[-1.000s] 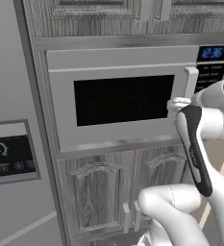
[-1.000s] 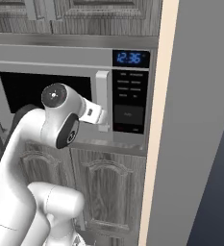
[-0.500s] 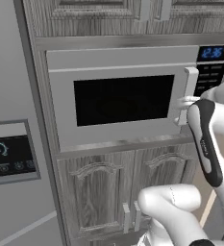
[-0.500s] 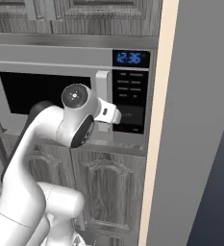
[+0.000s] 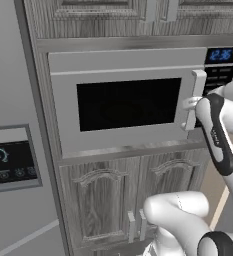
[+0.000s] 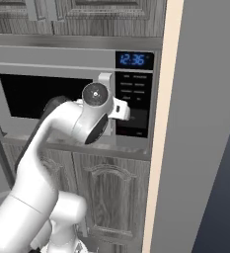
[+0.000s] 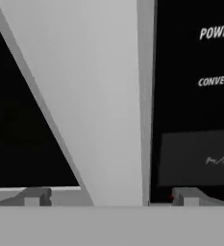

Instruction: Pick the shrimp from the counter and place it in the microwave. Then turn on the microwave.

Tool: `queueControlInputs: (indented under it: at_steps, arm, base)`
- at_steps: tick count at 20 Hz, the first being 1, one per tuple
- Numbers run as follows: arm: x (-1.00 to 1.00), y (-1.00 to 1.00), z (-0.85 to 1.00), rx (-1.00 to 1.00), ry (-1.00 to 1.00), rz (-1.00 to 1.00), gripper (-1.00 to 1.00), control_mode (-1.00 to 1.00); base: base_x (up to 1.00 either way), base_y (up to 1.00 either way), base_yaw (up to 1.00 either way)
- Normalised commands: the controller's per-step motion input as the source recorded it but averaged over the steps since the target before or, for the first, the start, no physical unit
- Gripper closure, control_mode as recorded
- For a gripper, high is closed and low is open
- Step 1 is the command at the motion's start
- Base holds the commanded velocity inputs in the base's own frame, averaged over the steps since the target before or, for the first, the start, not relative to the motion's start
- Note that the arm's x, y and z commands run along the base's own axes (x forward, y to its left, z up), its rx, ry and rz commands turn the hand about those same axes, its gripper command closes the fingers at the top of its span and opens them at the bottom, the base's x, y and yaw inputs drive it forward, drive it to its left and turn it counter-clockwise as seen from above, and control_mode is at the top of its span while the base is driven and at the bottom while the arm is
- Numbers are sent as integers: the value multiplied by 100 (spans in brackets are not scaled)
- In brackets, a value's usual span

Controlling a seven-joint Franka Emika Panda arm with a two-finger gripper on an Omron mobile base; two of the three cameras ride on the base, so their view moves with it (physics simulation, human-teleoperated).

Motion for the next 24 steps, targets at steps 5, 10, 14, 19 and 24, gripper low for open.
queueControlInputs:
  at_steps: [5, 10, 14, 19, 24]
  arm:
    - [35, -2, 0, 0, 1, 5, -100, -100]
    - [30, -3, 0, 0, 6, 0, -100, -100]
    - [32, 0, -3, 0, 4, 0, -100, -100]
    - [30, 0, -6, 0, 1, 0, -100, -100]
    - [25, 1, -6, 0, 0, 0, 100, -100]
  base:
    - [0, 0, 0]
    - [0, 0, 0]
    - [0, 0, 0]
    - [0, 0, 0]
    - [0, 0, 0]
